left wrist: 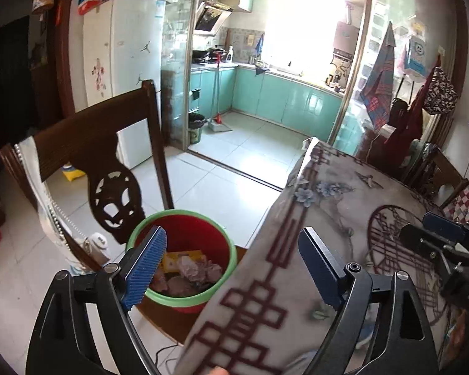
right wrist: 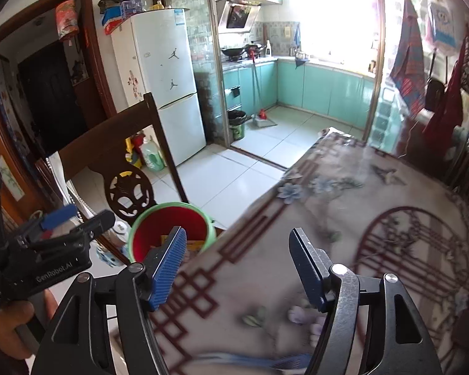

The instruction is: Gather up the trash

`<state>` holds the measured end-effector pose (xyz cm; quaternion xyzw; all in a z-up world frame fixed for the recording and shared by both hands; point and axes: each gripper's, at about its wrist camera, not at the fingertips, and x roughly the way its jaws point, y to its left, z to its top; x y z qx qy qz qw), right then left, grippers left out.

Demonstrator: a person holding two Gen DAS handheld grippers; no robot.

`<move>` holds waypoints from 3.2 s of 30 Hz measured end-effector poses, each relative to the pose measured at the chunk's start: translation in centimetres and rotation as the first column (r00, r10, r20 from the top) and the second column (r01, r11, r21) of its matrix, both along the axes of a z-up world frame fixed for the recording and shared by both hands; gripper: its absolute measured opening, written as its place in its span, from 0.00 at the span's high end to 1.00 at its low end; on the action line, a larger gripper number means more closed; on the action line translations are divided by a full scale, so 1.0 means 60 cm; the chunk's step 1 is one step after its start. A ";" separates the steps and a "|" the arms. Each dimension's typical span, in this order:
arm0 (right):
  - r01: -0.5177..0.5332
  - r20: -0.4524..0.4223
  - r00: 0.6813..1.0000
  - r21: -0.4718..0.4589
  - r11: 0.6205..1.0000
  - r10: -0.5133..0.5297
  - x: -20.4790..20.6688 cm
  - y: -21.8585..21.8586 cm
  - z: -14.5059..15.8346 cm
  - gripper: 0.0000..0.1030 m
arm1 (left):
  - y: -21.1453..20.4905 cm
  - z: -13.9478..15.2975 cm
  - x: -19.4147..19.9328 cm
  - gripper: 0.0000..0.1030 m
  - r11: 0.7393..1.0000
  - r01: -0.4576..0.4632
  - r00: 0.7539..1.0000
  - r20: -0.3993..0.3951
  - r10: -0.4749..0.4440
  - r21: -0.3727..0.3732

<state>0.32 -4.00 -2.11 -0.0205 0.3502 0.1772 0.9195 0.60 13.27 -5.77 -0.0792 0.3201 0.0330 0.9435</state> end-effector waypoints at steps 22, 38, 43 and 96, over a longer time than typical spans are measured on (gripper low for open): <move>0.297 0.283 0.896 0.194 0.935 -0.343 -0.105 -0.233 0.138 0.03 | -0.169 0.108 -0.035 0.00 0.997 0.031 0.968 0.245 -0.048 0.070; 0.317 0.282 0.895 0.144 0.937 -0.346 -0.091 -0.236 0.130 0.03 | -0.187 0.108 -0.033 0.00 0.997 0.021 0.975 0.217 -0.037 0.072; 0.329 0.273 0.894 0.138 0.934 -0.356 -0.086 -0.243 0.125 0.03 | -0.191 0.109 -0.031 0.00 0.997 0.025 0.976 0.214 -0.041 0.077; 0.371 0.238 0.889 0.121 0.921 -0.390 -0.063 -0.262 0.102 0.03 | -0.195 0.087 0.001 0.00 0.996 0.059 0.987 0.144 -0.068 0.062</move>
